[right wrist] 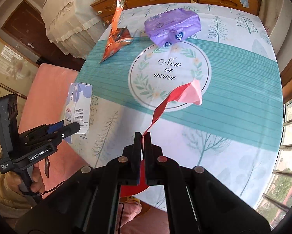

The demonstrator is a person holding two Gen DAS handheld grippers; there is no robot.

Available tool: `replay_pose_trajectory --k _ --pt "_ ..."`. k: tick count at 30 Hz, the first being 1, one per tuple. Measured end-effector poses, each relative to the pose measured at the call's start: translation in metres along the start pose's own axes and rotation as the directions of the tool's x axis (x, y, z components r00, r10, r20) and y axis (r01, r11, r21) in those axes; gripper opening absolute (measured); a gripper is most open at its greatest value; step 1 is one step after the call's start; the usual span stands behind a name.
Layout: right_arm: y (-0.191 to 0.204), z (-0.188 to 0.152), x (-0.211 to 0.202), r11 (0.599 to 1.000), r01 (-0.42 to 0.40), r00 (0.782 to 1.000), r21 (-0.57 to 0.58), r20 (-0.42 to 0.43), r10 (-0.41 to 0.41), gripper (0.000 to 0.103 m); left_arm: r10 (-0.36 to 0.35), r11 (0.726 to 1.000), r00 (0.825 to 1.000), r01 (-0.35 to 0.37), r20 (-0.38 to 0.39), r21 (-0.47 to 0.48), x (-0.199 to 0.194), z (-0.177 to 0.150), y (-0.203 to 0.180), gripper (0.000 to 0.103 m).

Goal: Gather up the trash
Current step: 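Carry the lotion tube and red envelope down over the trash bin with both tools, then open both tools to drop the tube and envelope into the bin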

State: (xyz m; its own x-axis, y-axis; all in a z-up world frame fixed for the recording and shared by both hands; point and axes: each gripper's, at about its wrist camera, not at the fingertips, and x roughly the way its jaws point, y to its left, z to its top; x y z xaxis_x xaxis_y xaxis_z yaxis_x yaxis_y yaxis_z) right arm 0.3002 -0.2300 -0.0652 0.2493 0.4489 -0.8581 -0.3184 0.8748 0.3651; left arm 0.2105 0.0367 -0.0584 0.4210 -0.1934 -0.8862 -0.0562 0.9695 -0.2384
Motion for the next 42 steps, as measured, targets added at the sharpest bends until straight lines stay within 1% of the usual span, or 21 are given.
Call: replay_pose_trajectory --k 6,10,16,19,21,25,28,30,32,35,40,42 --pt "0.086 -0.076 -0.006 0.999 0.048 0.998 0.002 0.028 -0.048 0.001 -0.017 0.998 1.000 0.016 0.009 0.058 -0.035 -0.072 0.051 0.031" --pt "0.143 -0.130 0.004 0.998 0.060 0.998 -0.015 0.001 -0.060 0.001 -0.024 0.998 1.000 0.025 -0.018 0.052 -0.048 -0.120 0.084 0.031" --pt "0.205 -0.193 0.025 0.995 0.067 0.995 -0.077 -0.069 -0.072 0.000 -0.026 0.999 0.995 0.028 -0.097 0.025 -0.042 -0.178 0.110 0.031" --pt "0.223 -0.217 0.040 0.989 0.082 0.990 -0.120 -0.105 -0.094 0.000 -0.027 1.000 0.989 0.028 -0.148 0.006 -0.025 -0.201 0.118 0.031" --pt "0.229 -0.231 0.054 0.986 0.092 0.985 -0.137 -0.131 -0.110 0.000 -0.028 1.000 0.983 0.025 -0.180 -0.014 -0.011 -0.214 0.122 0.031" --pt "0.224 -0.258 0.090 0.981 0.121 0.972 -0.149 -0.185 -0.147 0.001 -0.043 0.998 0.972 0.031 -0.231 -0.054 0.027 -0.240 0.133 0.031" --pt "0.208 -0.277 0.127 0.979 0.140 0.961 -0.146 -0.219 -0.170 0.001 -0.062 0.995 0.964 0.041 -0.259 -0.086 0.065 -0.256 0.140 0.031" --pt "0.195 -0.292 0.154 0.978 0.152 0.954 -0.143 -0.239 -0.183 0.000 -0.073 0.992 0.956 0.040 -0.285 -0.120 0.095 -0.266 0.147 0.031" --pt "0.181 -0.305 0.183 0.976 0.165 0.949 -0.139 -0.247 -0.196 0.001 -0.090 0.987 0.948 0.044 -0.305 -0.155 0.127 -0.276 0.153 0.031" --pt "0.161 -0.322 0.223 0.971 0.183 0.947 -0.154 -0.239 -0.216 0.001 -0.109 0.983 0.937 0.052 -0.332 -0.175 0.172 -0.290 0.158 0.032" --pt "0.124 -0.339 0.289 0.972 0.187 0.943 -0.144 -0.250 -0.219 0.001 -0.126 0.985 0.920 0.070 -0.371 -0.159 0.240 -0.312 0.153 0.032" --pt "0.105 -0.342 0.313 0.972 0.191 0.939 -0.138 -0.262 -0.222 0.001 -0.111 0.989 0.918 0.065 -0.380 -0.132 0.263 -0.319 0.148 0.032"
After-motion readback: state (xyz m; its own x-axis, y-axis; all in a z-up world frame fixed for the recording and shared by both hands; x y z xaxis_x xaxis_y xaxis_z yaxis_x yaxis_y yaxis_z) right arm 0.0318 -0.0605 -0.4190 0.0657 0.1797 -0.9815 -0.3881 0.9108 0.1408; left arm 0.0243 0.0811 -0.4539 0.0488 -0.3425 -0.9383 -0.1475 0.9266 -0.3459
